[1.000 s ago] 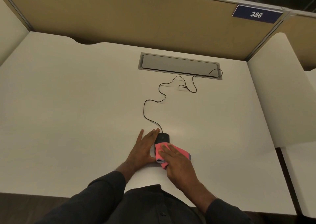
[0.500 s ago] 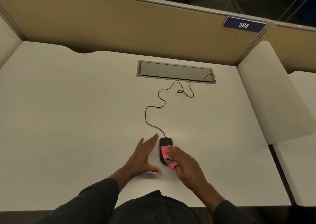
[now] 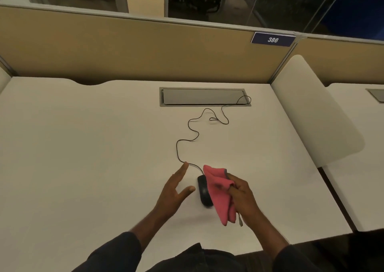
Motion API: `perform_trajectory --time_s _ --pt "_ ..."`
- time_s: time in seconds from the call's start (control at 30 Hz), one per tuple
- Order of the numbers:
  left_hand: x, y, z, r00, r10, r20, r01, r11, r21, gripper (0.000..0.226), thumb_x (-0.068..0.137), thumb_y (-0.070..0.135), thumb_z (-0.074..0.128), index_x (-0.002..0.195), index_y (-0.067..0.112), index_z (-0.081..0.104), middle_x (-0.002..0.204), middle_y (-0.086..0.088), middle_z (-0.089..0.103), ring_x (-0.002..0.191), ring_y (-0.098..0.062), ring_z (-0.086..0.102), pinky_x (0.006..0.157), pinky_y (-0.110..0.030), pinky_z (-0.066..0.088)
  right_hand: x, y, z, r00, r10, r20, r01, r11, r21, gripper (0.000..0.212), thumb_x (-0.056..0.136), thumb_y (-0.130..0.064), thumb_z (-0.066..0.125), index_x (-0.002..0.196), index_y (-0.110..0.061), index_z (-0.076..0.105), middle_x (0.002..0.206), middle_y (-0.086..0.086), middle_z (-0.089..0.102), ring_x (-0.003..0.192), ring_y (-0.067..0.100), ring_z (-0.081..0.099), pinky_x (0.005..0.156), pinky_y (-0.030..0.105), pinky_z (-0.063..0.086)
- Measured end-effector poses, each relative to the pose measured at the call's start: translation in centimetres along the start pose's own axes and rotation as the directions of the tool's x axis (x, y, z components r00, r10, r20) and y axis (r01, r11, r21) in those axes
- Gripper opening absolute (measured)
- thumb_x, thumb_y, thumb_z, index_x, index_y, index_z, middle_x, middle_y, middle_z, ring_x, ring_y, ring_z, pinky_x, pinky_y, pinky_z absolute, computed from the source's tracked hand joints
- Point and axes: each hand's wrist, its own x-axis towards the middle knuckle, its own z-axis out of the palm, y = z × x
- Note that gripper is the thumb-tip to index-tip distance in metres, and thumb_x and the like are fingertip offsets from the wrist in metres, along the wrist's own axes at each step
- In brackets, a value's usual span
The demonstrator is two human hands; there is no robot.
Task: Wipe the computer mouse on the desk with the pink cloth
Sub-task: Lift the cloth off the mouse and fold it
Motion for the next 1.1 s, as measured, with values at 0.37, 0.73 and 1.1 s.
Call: perform_trajectory --time_s 0.37,0.73,1.1 --pt "2.9 7.8 0.7 0.946 -0.058 -0.320 -0.068 0.926 -0.371 0.022 0.095 0.013 0.063 0.115 0.020 0.069 0.095 -0.003 0.076 0.082 -0.022 0.072 0.082 -0.031 0.057 2.8 -1.9 -2.7 0.972 0.234 0.023 -0.196 0.751 0.630 0.019 0.074 -0.010 0.064 0.086 -0.013 0.077 0.100 0.016 0.072 0.089 0.032 0.067 0.086 0.046 0.050" --pt "4.7 14.3 7.7 0.940 0.091 -0.330 -0.158 0.971 -0.180 0.017 0.085 0.037 0.071 0.102 0.036 0.073 0.100 0.010 0.074 0.095 -0.014 0.069 0.075 -0.021 0.056 5.1 -4.9 -5.4 0.985 -0.137 -0.107 0.156 0.970 0.189 0.031 0.084 -0.029 0.059 0.113 -0.022 0.069 0.104 -0.005 0.073 0.094 0.017 0.069 0.077 0.030 0.058" --pt "5.6 17.6 9.3 0.855 0.090 -0.511 -0.192 0.970 -0.149 0.040 0.075 0.062 0.073 0.105 0.036 0.067 0.106 0.009 0.070 0.104 -0.019 0.068 0.082 -0.032 0.060 2.9 -7.4 -5.5 0.954 -0.297 -0.029 0.289 0.897 0.335 0.038 0.094 -0.029 0.041 0.129 -0.025 0.057 0.112 -0.001 0.071 0.103 0.018 0.068 0.078 0.021 0.054"
